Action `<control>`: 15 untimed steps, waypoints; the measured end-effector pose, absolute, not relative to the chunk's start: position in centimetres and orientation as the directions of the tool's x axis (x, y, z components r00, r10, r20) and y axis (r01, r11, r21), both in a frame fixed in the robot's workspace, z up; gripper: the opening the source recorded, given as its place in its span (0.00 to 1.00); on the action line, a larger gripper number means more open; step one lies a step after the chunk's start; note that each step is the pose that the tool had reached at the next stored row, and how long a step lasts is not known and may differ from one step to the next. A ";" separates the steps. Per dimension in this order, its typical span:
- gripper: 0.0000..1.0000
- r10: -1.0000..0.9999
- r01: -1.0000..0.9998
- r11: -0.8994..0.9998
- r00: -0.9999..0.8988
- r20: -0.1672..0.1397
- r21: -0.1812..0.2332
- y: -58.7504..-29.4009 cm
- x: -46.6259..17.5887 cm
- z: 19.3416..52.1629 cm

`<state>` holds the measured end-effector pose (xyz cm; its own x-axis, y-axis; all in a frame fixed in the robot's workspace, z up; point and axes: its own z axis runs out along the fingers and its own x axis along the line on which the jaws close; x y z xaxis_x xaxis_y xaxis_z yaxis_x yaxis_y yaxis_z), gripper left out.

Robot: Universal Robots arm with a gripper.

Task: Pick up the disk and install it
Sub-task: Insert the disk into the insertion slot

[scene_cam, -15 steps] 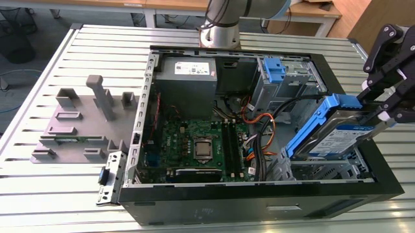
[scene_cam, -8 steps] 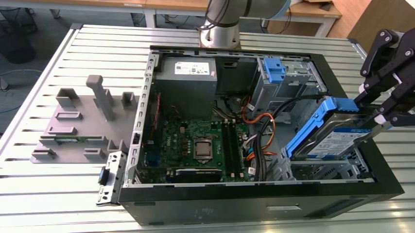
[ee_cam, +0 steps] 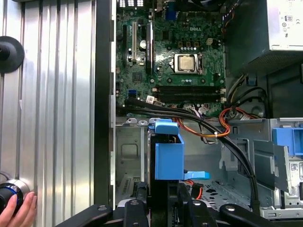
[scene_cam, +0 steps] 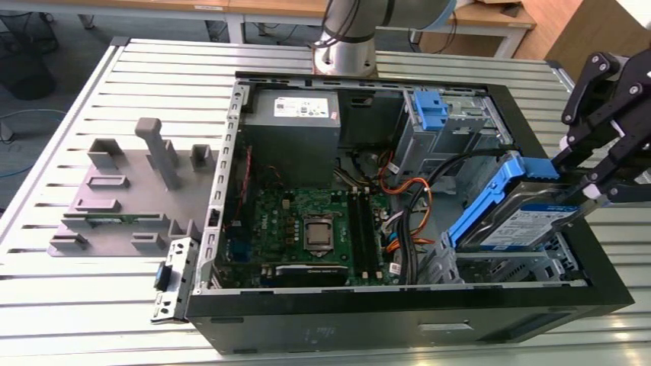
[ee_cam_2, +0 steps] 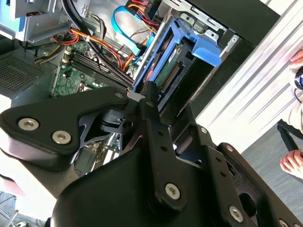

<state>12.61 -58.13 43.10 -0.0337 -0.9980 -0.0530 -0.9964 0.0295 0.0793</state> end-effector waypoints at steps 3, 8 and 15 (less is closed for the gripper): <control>0.35 -0.998 -0.996 0.029 -0.034 -0.053 0.079 -58.1 12.6 42.6; 0.35 -0.998 -0.996 0.029 -0.034 -0.053 0.079 -58.1 12.6 41.7; 0.35 -0.998 -0.996 0.030 -0.034 -0.053 0.079 -58.1 12.6 40.4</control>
<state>12.61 -58.13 40.40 -0.0338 -0.9980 -0.0529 -0.9964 0.0295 0.0793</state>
